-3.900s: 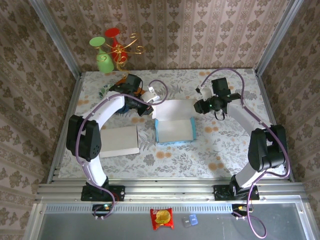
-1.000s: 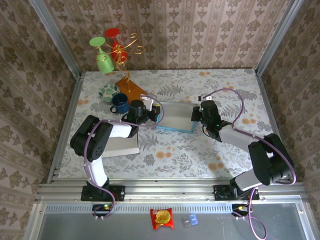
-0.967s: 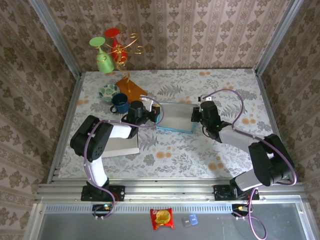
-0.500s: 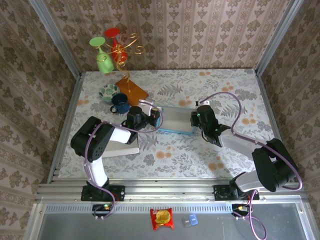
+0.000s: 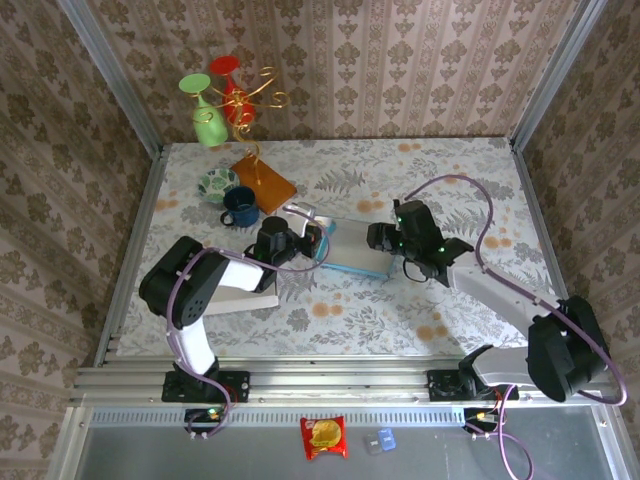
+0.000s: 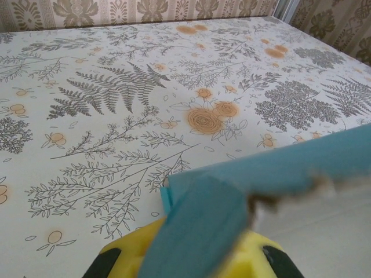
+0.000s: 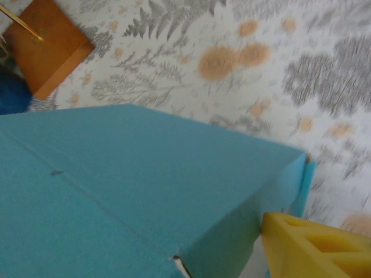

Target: Fold the paper box

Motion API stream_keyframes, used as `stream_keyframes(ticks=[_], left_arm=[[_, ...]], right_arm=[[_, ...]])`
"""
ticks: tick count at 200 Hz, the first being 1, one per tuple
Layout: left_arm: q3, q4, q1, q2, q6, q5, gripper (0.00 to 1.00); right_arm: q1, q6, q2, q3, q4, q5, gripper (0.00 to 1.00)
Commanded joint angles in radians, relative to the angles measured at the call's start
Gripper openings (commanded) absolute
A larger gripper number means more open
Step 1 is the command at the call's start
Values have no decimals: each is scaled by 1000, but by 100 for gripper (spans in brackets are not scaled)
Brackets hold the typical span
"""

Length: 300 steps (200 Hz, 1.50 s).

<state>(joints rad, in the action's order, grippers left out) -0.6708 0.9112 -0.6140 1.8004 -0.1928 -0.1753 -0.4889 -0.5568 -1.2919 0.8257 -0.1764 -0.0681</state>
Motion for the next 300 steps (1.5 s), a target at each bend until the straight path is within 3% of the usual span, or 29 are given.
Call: stream_keyframes(ticks=[1, 70, 111, 177, 230, 267, 300], left_arm=[[-28, -54, -13, -30, 46, 14, 0], [-45, -105, -38, -39, 73, 54, 0], [-47, -112, -41, -41, 79, 71, 0], [-58, -113, -46, -33, 81, 81, 0], [-66, -118, -49, -30, 85, 82, 0], [-71, -131, -54, -35, 88, 83, 0], [-73, -136, -59, -39, 90, 89, 0]], right_arm=[[8, -142, 50, 21, -151, 133, 76], [53, -175, 25, 124, -323, 309, 87], [120, -273, 47, 149, -345, 502, 88], [270, -484, 132, 120, -234, 727, 86], [417, -543, 76, 146, -290, 798, 78], [440, -439, -5, 202, -488, 795, 75], [455, -462, -56, 193, -479, 783, 71]])
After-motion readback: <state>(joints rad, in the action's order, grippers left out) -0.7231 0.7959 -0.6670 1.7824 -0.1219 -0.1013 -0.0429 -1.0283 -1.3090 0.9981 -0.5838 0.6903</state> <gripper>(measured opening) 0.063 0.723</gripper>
